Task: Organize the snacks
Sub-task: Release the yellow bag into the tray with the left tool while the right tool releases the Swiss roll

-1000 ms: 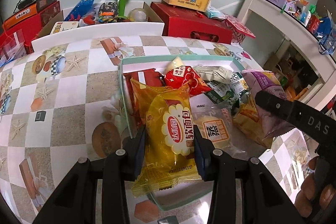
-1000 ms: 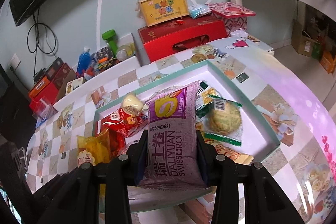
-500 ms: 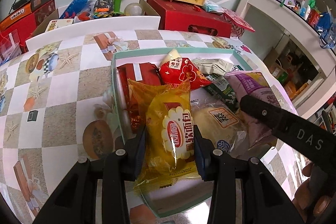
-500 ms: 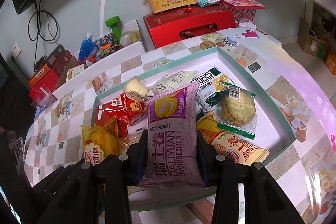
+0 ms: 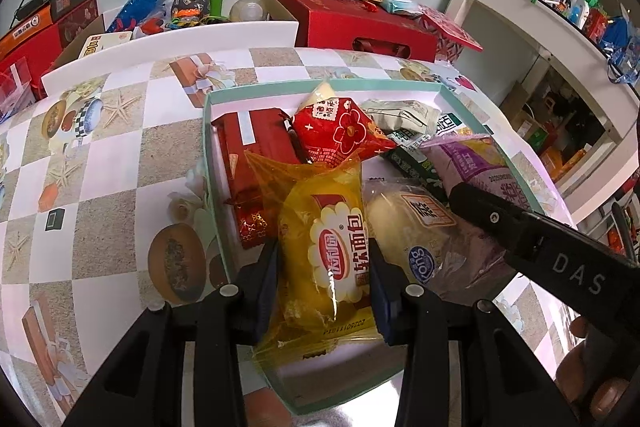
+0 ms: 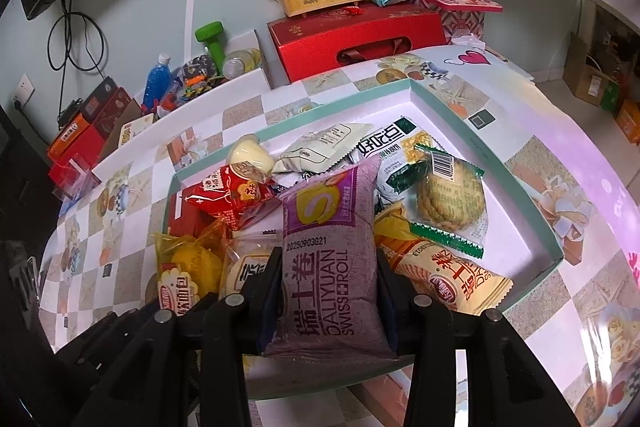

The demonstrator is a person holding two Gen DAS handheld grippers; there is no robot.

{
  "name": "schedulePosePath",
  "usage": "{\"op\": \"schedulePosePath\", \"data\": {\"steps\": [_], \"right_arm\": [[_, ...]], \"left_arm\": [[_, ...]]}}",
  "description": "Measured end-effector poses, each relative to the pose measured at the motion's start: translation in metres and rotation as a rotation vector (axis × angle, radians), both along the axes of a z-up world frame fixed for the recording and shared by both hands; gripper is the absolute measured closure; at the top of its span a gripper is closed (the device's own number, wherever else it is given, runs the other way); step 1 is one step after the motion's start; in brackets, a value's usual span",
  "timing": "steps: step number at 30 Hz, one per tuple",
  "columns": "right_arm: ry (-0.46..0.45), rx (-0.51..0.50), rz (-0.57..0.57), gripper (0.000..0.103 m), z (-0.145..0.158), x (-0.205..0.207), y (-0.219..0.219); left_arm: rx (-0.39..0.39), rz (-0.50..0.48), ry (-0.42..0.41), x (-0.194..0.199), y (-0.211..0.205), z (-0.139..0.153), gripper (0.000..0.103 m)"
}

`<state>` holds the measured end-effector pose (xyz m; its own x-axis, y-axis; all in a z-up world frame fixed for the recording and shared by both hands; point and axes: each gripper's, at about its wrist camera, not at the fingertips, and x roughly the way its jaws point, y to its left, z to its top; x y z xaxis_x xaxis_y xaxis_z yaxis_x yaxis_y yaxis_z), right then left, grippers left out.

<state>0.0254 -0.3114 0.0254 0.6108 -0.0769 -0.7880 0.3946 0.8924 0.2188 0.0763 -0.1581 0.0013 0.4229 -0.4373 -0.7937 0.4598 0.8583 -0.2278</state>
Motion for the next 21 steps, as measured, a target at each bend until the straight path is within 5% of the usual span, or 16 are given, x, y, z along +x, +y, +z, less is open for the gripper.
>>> {"op": "schedulePosePath", "data": {"steps": [5,21], "right_arm": [[-0.001,-0.014,0.010,0.058,0.003,0.000,0.003],[0.011,-0.019,0.022,0.057,-0.001,0.003,0.007]], "left_arm": [[-0.015,0.000,-0.018,-0.003,0.004,0.011,0.048],[-0.029,0.120,-0.033,0.005,0.039,0.031,0.047]]}}
